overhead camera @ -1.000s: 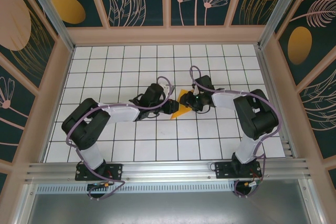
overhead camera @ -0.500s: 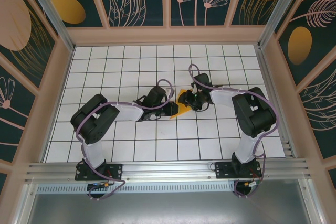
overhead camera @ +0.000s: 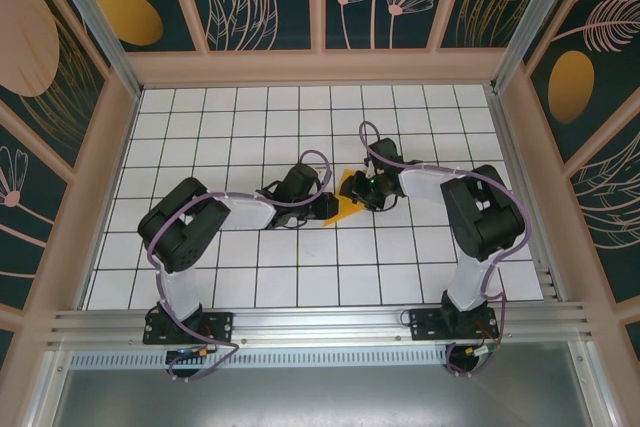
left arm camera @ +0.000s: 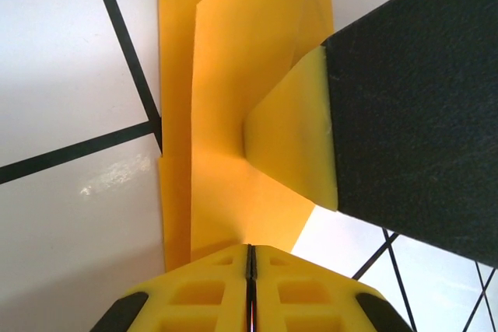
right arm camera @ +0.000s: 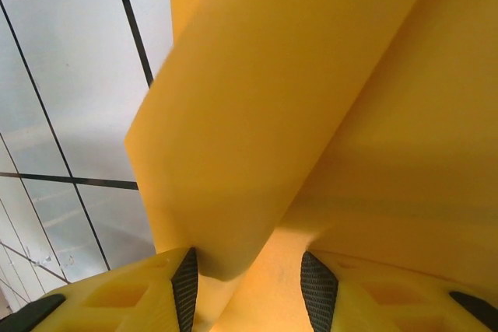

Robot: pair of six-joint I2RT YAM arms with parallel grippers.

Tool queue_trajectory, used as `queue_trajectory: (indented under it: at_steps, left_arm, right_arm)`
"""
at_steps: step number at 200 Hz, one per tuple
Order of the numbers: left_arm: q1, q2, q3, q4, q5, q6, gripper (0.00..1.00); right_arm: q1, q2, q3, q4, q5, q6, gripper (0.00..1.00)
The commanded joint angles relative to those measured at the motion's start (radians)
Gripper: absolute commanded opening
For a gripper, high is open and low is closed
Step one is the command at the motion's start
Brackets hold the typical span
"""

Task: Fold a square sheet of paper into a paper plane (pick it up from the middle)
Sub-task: Fourth fold the wing at the center of the table.

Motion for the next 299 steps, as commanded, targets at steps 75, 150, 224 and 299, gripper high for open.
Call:
queue_trajectory:
  at_steps: [75, 150, 224, 299]
  left_arm:
    - [0.001, 0.021, 0.023, -0.032, -0.005, 0.021, 0.11]
    - [0.013, -0.142, -0.002, -0.055, -0.165, -0.103, 0.13]
    - [0.013, -0.1, -0.015, -0.018, -0.145, -0.133, 0.12]
    - [0.013, -0.014, -0.015, 0.154, 0.066, -0.16, 0.13]
  right_arm:
    - [0.007, 0.178, -0.035, -0.183, 0.238, 0.013, 0.4]
    - [0.013, 0.234, -0.012, -0.228, 0.284, 0.031, 0.4]
    - [0.017, 0.271, 0.002, -0.256, 0.289, 0.034, 0.35]
    - [0.018, 0.264, -0.008, -0.253, 0.281, 0.047, 0.37]
